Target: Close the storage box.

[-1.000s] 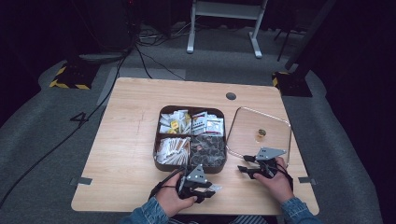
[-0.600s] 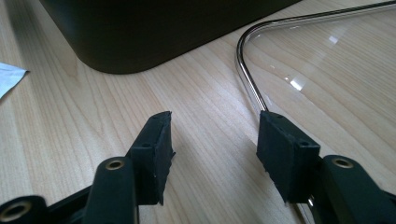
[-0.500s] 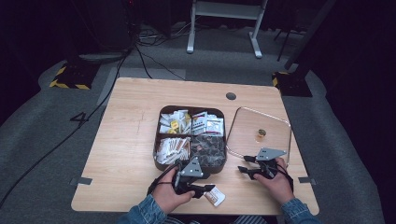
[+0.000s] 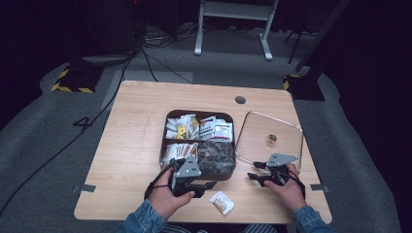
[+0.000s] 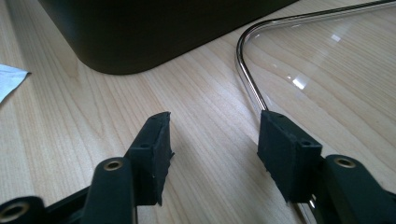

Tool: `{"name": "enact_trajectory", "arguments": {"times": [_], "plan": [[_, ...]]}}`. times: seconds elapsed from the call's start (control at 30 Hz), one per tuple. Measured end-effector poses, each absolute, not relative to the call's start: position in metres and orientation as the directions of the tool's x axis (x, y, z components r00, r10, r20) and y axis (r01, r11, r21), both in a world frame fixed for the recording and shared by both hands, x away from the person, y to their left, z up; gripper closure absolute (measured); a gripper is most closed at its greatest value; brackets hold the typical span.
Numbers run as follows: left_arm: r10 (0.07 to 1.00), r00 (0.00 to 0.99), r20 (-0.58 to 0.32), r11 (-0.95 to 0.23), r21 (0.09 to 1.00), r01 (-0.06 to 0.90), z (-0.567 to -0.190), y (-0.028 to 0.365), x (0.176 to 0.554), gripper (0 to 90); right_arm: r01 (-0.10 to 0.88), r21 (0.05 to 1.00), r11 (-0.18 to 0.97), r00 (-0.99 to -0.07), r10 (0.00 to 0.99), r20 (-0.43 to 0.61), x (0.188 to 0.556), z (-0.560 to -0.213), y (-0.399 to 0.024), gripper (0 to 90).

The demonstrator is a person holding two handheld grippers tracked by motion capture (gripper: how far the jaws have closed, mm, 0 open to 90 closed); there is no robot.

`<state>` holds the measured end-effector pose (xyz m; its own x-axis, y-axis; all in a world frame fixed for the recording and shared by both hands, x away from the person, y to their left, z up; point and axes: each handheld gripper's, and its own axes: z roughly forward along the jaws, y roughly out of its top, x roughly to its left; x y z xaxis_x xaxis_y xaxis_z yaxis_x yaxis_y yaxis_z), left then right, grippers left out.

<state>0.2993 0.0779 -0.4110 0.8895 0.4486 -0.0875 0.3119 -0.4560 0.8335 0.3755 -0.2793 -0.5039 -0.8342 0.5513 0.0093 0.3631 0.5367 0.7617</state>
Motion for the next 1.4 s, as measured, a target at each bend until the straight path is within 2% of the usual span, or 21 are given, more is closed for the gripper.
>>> {"name": "enact_trajectory", "arguments": {"times": [0.33, 0.53, 0.73, 1.2, 1.4], "plan": [[0.594, 0.803, -0.051, -0.386, 0.858, 0.34, -0.396, 0.125, 0.304, 51.4, 0.358, 0.757, 0.547, -0.838, 0.546, 0.002, 0.377, -0.504, -0.275, 38.6], [0.694, 0.719, -0.026, -0.36, 0.853, 0.378, -0.394, 0.146, 0.305, 43.1, 0.347, 0.775, 0.528, -0.832, 0.555, -0.006, 0.377, -0.493, -0.277, 45.8], [0.769, 0.638, -0.037, -0.315, 0.847, 0.429, -0.397, 0.17, 0.305, 38.2, 0.344, 0.816, 0.465, -0.821, 0.57, 0.022, 0.382, -0.475, -0.285, 45.9], [0.895, 0.446, -0.017, -0.25, 0.809, 0.532, -0.418, 0.218, 0.299, 25.5, 0.374, 0.839, 0.396, -0.769, 0.638, 0.041, 0.413, -0.461, -0.306, 41.2], [0.928, 0.373, -0.016, -0.227, 0.769, 0.598, -0.434, 0.236, 0.303, 23.2, 0.392, 0.835, 0.386, -0.733, 0.68, 0.029, 0.421, -0.461, -0.313, 38.8]]}}
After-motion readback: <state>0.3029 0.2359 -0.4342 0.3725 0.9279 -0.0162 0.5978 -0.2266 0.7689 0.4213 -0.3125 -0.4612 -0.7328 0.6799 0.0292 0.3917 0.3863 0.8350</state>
